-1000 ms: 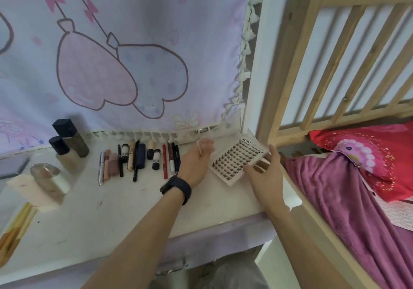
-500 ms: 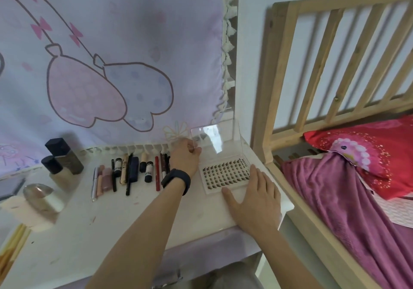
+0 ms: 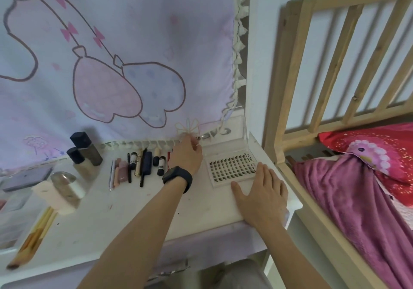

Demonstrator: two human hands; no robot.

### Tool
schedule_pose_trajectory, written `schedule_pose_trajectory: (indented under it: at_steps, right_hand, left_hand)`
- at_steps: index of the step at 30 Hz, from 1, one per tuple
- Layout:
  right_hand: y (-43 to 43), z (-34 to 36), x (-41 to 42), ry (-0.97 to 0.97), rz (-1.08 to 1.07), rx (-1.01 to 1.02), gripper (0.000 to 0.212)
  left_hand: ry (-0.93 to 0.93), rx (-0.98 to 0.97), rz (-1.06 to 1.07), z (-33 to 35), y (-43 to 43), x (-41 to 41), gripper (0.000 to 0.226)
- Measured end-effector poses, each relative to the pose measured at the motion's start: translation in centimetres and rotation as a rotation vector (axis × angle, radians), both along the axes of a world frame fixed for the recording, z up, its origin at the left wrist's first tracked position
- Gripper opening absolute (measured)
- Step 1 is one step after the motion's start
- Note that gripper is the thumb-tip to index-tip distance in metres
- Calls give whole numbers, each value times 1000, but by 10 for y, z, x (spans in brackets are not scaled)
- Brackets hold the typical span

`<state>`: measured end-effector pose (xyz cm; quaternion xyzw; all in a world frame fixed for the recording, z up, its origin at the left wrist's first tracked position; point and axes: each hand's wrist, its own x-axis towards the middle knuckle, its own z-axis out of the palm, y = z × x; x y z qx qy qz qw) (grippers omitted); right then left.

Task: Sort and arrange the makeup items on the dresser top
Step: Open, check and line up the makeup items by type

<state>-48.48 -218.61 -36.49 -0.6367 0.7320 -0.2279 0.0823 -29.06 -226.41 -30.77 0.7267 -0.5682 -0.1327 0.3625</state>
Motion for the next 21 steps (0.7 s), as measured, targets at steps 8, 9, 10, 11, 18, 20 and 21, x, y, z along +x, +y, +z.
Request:
schedule_pose_trajectory:
  at_steps: [8,9,10,11,18,20,21]
  right_hand:
    - [4,2,0,-37,13,-43,82]
    - [9,2,0,-41,24,-102,74]
    - [13,2,1,-44,41,-186,65]
    - [18,2,4,-46,70,-281,57]
    - [21,18,66,-164,490,-302,33]
    - [6,29,89,-120,515,-112,36]
    - [-3,33,99,-71,516,-34,39]
  left_hand:
    - [-11,-79,-76,-5,60,19,17]
    - [-44,-89,-69,-8,74,26,18]
    - [-89,-105,-49,-11,88,34,20]
    - [-142,-120,-21,-15,102,43,22]
    - [-392,154,111,-40,152,112,50]
    - [-389,223,120,-48,159,121,57]
    - [-383,250,114,-52,161,123,59]
